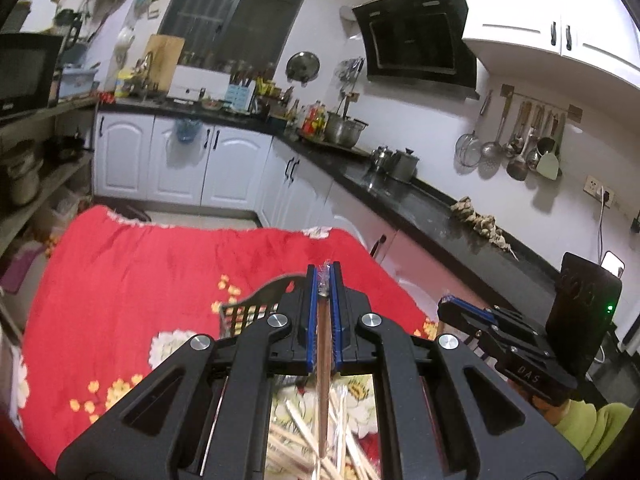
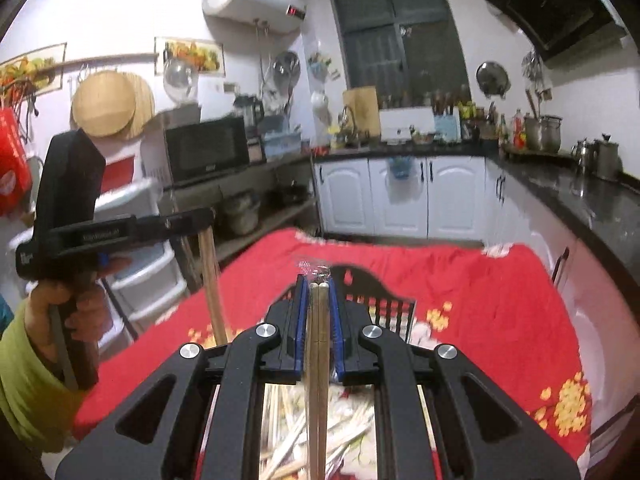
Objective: Organize utensils
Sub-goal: 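Lift the held chopstick with the left tool while the right tool lifts its chopstick above the caddy, then lower the chopstick into the caddy and open the right tool while the left tool releases its own, then reach the left tool down to the pile and close it while the right tool grasps a chopstick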
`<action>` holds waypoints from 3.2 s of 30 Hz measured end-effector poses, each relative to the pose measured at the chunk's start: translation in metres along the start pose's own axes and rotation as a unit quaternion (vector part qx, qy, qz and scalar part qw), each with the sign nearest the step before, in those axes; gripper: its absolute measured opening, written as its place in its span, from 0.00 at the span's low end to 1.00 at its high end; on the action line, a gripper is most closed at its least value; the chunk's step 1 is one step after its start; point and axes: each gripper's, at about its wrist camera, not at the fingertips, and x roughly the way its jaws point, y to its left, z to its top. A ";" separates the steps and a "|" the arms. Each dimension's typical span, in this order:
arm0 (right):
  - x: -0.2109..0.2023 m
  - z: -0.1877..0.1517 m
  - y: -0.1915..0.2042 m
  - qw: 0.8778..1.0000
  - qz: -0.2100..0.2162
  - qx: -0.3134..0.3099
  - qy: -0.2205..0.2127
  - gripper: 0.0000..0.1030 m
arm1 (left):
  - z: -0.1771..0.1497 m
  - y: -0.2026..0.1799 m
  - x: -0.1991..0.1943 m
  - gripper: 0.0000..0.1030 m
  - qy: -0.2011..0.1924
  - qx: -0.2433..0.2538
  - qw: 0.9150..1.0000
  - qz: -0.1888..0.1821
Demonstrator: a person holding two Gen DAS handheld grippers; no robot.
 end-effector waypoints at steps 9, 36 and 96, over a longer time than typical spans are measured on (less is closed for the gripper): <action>0.000 0.050 -0.012 0.997 -0.007 -0.003 -0.075 0.11 | 0.036 -0.025 0.008 0.03 -0.037 0.033 0.999 0.005; 0.056 0.064 -0.056 0.981 -0.064 -0.010 -0.184 0.11 | 0.044 -0.031 0.076 0.03 -0.090 0.084 0.989 0.081; 0.010 -0.049 -0.048 0.988 -0.144 0.052 0.032 0.79 | -0.060 -0.003 0.018 0.90 -0.031 0.032 0.992 0.116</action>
